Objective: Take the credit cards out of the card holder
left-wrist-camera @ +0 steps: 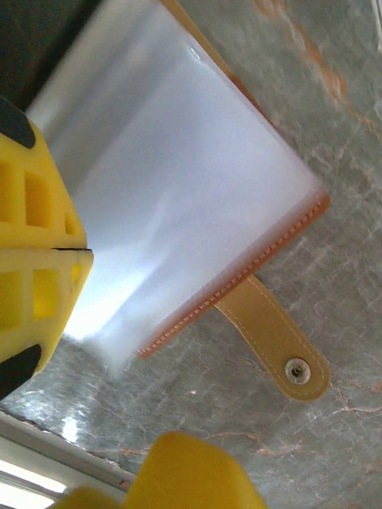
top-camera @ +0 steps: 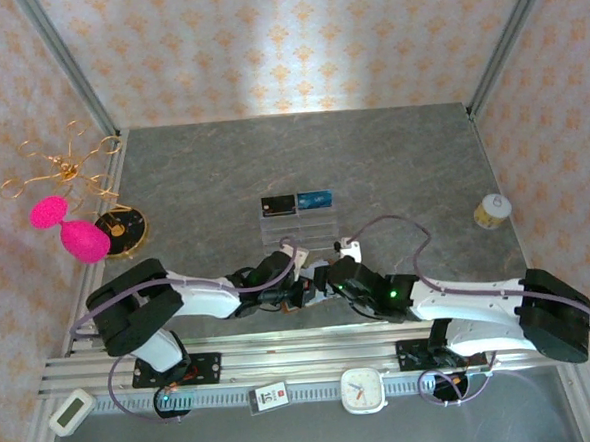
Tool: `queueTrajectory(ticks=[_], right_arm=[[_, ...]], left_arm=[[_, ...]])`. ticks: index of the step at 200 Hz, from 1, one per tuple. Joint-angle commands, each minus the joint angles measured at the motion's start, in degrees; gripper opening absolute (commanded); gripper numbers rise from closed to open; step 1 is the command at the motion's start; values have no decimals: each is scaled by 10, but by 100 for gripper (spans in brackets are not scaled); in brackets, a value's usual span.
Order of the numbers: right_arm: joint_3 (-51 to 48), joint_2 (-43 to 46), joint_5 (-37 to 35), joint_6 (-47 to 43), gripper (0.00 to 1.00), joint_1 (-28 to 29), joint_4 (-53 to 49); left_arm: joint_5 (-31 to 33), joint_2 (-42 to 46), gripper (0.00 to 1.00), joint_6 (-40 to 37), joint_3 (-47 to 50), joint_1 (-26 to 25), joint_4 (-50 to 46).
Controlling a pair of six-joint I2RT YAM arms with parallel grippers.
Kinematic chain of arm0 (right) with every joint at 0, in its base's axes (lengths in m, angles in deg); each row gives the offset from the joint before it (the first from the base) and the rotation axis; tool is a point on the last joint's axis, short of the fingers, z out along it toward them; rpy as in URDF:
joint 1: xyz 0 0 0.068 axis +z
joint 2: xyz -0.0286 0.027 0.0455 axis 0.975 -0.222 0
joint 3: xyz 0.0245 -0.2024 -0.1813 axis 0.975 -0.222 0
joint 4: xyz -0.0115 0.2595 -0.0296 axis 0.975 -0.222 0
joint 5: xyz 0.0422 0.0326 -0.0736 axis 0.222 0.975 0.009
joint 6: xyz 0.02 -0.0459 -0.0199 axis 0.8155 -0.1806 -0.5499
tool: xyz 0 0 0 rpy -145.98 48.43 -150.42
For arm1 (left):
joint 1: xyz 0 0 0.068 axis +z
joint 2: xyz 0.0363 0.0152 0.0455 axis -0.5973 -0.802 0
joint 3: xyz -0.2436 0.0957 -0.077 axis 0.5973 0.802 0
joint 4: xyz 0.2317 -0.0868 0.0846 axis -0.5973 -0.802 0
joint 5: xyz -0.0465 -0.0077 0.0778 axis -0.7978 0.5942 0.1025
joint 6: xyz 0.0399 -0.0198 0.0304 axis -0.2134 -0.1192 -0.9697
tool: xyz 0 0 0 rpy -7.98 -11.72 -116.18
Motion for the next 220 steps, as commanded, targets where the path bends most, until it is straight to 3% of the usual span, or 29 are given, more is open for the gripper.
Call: queueTrajectory(ticks=[1, 28, 55, 75, 123, 220], right_arm=[[-2, -3, -27, 6, 29, -3, -42], [-1, -2, -10, -19, 25, -2, -23], [19, -23, 57, -75, 26, -3, 19], [45, -88, 115, -100, 27, -13, 39], [76, -190, 191, -103, 28, -33, 87], [76, -248, 160, -79, 25, -42, 69]], left_arm=[[-6, 8, 0, -3, -11, -3, 22], [29, 72, 0, 2, 24, -3, -5], [73, 173, 0, 44, 107, 7, -17], [82, 210, 0, 62, 158, 18, -13], [87, 174, 0, 49, 173, 33, 4], [72, 160, 0, 36, 183, 53, 11]])
